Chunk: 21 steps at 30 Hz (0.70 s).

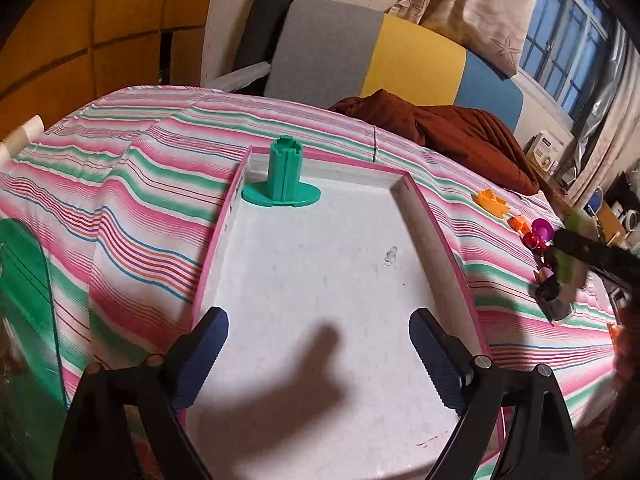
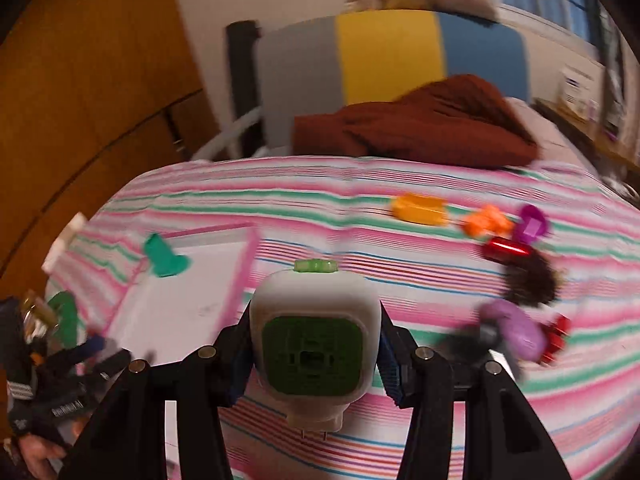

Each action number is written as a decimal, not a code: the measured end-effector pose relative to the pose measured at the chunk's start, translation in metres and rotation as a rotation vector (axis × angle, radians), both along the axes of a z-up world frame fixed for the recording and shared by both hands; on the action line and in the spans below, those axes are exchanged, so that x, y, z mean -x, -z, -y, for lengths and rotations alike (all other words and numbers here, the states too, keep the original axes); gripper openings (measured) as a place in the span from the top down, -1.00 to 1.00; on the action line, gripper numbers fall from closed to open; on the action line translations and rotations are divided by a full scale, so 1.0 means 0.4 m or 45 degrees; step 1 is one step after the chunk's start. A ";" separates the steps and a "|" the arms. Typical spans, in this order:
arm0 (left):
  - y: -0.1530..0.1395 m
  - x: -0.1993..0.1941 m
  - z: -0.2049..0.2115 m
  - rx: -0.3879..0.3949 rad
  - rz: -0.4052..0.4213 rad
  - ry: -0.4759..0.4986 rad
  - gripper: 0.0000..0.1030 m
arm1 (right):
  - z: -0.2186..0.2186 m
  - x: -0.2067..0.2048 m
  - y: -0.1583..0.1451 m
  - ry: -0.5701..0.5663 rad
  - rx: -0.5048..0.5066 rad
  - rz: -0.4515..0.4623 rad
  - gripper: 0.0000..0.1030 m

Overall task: Organize rigid objects
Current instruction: 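Lower the white plug onto the tray beside the teal holder, open right tool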

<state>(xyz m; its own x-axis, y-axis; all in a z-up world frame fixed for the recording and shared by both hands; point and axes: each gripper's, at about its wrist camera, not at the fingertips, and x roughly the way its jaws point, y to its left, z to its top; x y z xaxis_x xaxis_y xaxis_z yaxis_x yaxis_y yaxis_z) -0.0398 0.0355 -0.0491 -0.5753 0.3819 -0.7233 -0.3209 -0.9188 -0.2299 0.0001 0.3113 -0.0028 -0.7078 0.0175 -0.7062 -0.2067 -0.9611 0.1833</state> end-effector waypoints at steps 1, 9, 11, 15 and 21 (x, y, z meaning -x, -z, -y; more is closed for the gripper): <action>-0.003 -0.003 0.004 0.004 -0.007 0.001 -0.80 | 0.024 0.025 0.000 -0.034 0.004 0.009 -0.02; -0.006 -0.019 0.041 0.018 -0.032 -0.009 -0.83 | 0.189 0.191 0.025 -0.253 -0.015 0.100 -0.01; -0.002 -0.020 0.046 0.018 -0.029 -0.008 -0.83 | 0.220 0.233 0.035 -0.298 -0.005 0.127 -0.02; 0.002 -0.024 0.053 0.028 -0.025 -0.002 -0.83 | 0.276 0.324 0.074 -0.341 -0.038 0.216 -0.02; 0.004 -0.032 0.068 0.025 -0.022 0.001 -0.88 | 0.316 0.426 0.144 -0.351 -0.122 0.341 -0.02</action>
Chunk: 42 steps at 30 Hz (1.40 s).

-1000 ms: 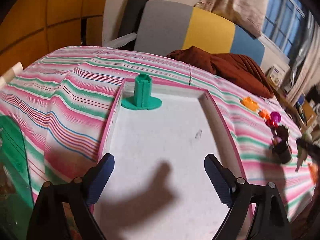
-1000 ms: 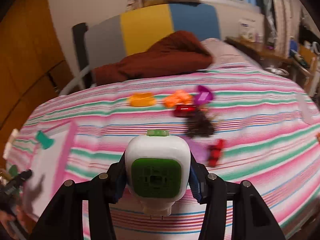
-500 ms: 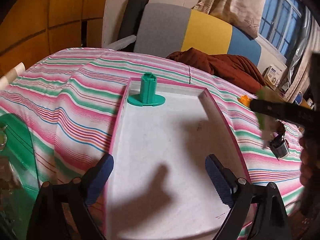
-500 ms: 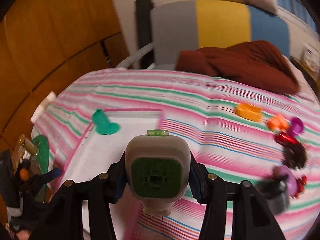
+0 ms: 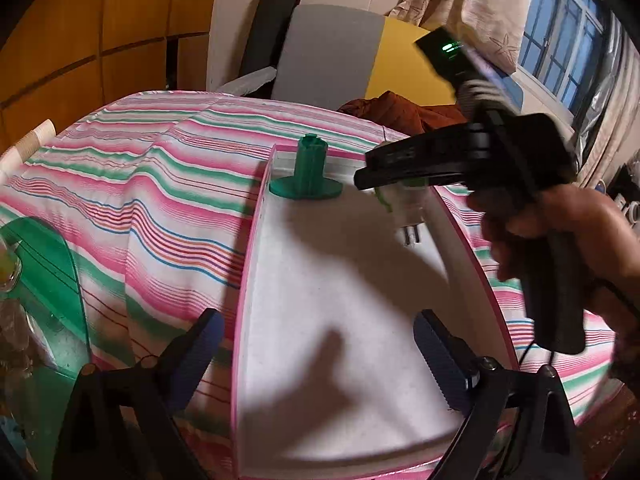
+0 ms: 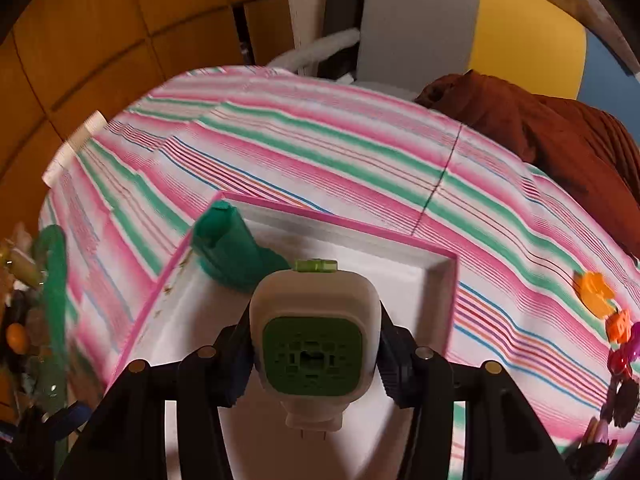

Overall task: Organize rigid objects
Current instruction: 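Lower the white plug onto the tray beside the teal holder, open right tool, then grasp the red puzzle piece with right tool while left moves toward clear cup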

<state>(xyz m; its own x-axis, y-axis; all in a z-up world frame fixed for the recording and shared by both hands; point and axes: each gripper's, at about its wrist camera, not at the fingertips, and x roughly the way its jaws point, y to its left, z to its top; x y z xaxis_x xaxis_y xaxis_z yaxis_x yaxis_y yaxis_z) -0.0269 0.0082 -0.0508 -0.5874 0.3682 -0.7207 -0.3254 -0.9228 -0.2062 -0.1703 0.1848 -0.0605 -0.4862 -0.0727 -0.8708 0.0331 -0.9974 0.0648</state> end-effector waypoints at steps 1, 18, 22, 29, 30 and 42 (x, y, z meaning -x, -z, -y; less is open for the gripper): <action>0.000 0.000 0.003 -0.004 0.002 0.000 -0.88 | -0.001 0.011 0.009 0.008 -0.002 0.016 -0.02; 0.009 -0.011 -0.003 -0.003 0.027 -0.014 -0.91 | -0.094 -0.082 -0.066 0.169 0.157 -0.118 -0.20; 0.007 -0.023 -0.010 -0.001 0.031 -0.026 -0.92 | -0.139 -0.164 -0.089 0.217 0.180 -0.165 -0.20; -0.008 -0.037 -0.009 -0.013 0.008 -0.052 -0.92 | -0.246 -0.297 -0.106 0.350 0.240 -0.197 -0.20; -0.014 -0.042 -0.012 -0.007 -0.006 -0.053 -0.92 | -0.261 -0.312 -0.102 0.364 0.243 -0.184 -0.20; -0.062 -0.133 -0.124 0.022 -0.110 0.163 -0.95 | -0.328 -0.497 -0.042 0.305 -0.030 -0.134 -0.20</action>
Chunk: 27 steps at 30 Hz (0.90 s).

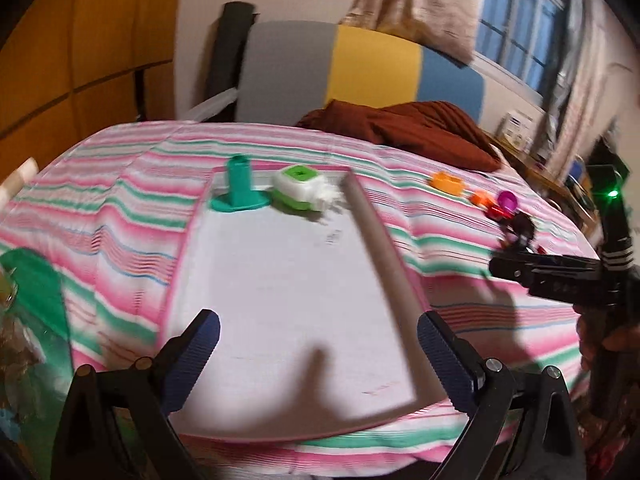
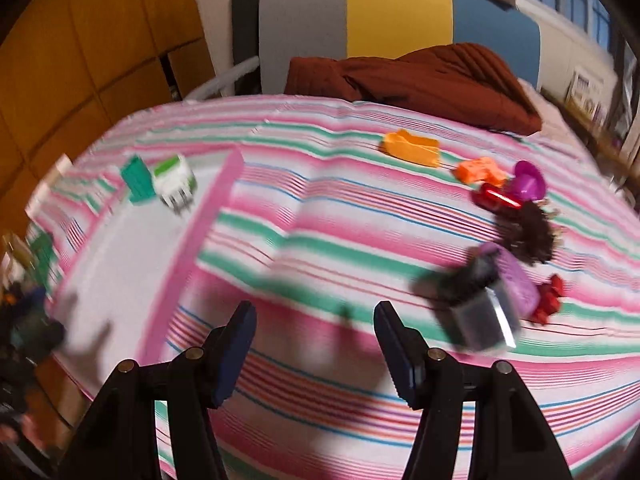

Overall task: Organize rigid objects
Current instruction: 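Grasp the red puzzle piece with right tool while left moves toward clear cup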

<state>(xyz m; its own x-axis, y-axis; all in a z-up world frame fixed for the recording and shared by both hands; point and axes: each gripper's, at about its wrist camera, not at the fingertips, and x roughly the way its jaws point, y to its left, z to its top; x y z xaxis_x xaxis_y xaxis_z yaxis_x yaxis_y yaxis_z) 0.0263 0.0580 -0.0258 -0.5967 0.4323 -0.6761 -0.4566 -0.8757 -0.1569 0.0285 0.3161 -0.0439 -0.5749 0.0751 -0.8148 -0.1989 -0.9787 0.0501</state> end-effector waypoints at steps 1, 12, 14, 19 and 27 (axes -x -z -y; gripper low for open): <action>-0.003 -0.006 -0.010 0.001 -0.001 0.021 -0.96 | -0.010 -0.015 0.000 0.001 -0.027 -0.004 -0.20; -0.034 -0.069 -0.122 0.022 -0.023 0.191 -0.98 | -0.312 -0.043 -0.013 0.256 0.122 0.008 -0.20; -0.032 -0.074 -0.133 0.043 -0.032 0.205 -0.98 | -0.332 -0.034 0.010 0.244 0.160 0.038 -0.20; -0.024 -0.074 -0.157 0.071 -0.022 0.223 -0.98 | -0.279 -0.008 0.042 0.089 0.243 0.070 -0.22; -0.031 -0.081 -0.187 0.070 -0.036 0.246 -0.98 | -0.262 -0.031 -0.004 0.032 0.282 -0.066 -0.22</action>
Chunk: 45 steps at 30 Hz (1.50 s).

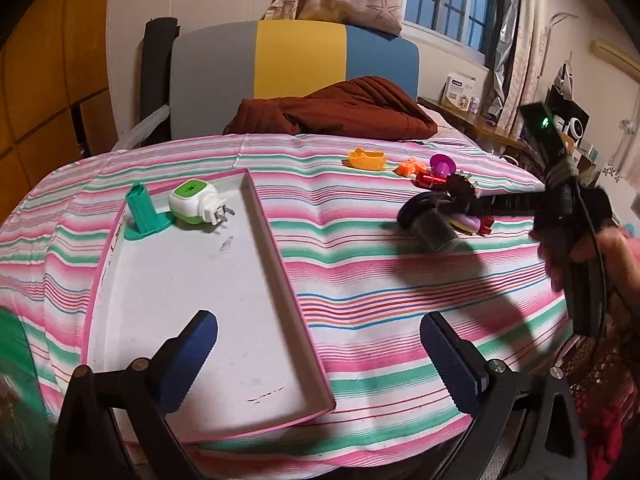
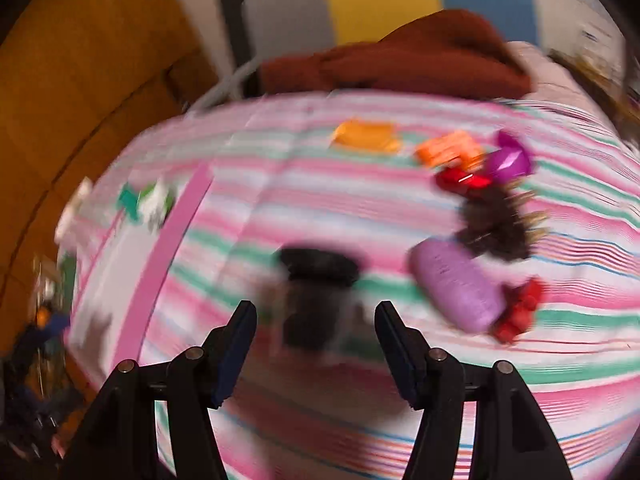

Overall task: Organize rigid objects
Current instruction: 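Grasp the red puzzle piece with right tool while left moves toward clear cup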

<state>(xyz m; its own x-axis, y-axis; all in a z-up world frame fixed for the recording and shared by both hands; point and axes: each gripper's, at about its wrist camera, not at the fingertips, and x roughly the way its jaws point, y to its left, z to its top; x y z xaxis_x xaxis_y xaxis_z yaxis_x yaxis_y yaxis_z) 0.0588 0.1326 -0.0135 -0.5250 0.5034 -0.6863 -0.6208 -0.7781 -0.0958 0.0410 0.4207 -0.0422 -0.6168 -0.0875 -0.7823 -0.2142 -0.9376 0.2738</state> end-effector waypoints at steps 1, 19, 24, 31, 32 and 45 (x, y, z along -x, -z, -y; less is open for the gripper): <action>0.001 0.000 -0.001 0.001 -0.002 0.005 -0.98 | -0.027 -0.014 -0.014 0.076 0.002 -0.044 -0.22; 0.020 -0.014 -0.049 0.034 0.020 0.061 -0.98 | -0.253 -0.037 0.061 0.525 0.054 0.150 -0.02; 0.014 -0.019 -0.069 0.039 0.001 0.085 -0.98 | -0.277 -0.055 0.091 0.557 0.169 0.181 0.04; 0.008 -0.022 -0.104 0.042 -0.011 0.112 -0.98 | -0.310 -0.109 0.087 0.737 0.046 0.291 0.03; 0.008 -0.023 -0.109 0.044 -0.013 0.117 -0.99 | -0.317 -0.120 0.079 0.775 0.004 0.299 0.03; 0.018 -0.010 -0.145 0.055 0.028 0.126 -0.99 | -0.288 -0.110 0.098 0.688 -0.001 0.397 0.04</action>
<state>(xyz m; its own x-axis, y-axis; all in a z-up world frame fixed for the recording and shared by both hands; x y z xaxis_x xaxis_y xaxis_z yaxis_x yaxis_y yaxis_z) 0.0630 0.1907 -0.0206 -0.4584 0.5221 -0.7193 -0.6931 -0.7166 -0.0784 0.0849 0.5359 -0.0813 -0.3165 0.1741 -0.9325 -0.7281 -0.6747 0.1212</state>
